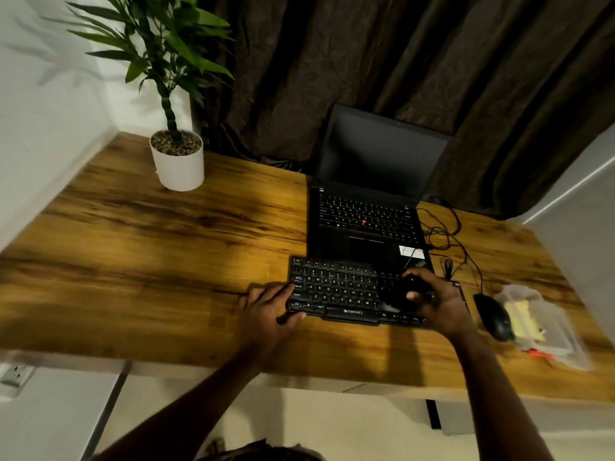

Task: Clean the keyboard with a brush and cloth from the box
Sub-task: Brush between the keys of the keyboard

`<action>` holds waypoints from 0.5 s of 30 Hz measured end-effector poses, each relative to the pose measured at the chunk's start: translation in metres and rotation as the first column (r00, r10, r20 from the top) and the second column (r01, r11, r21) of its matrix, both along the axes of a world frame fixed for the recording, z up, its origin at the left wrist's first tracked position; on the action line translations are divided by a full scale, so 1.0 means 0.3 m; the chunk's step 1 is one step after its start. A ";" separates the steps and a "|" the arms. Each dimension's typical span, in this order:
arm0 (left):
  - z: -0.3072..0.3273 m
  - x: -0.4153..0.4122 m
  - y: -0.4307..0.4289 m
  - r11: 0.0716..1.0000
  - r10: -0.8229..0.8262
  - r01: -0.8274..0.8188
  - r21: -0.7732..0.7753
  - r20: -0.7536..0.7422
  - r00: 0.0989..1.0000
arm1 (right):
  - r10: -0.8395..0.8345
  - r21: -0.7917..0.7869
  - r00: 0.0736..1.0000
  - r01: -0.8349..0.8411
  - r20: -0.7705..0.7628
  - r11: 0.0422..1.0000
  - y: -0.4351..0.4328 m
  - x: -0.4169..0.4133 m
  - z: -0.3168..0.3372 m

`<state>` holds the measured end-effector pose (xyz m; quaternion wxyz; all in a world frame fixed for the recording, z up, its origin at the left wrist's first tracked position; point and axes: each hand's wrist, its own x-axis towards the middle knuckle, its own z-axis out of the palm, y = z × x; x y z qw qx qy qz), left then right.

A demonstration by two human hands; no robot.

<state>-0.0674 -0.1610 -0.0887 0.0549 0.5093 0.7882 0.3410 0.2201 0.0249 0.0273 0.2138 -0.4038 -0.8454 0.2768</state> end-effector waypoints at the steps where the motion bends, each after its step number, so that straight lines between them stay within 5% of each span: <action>1: 0.001 0.000 -0.001 1.000 0.000 0.000 0.002 -0.001 1.000 | -0.017 0.014 1.000 0.017 -0.003 1.000 0.007 0.019 0.000; 15: -0.006 0.005 0.005 0.999 0.018 -0.018 0.027 -0.024 1.000 | -0.034 0.048 0.998 0.037 -0.059 0.998 -0.019 0.041 0.010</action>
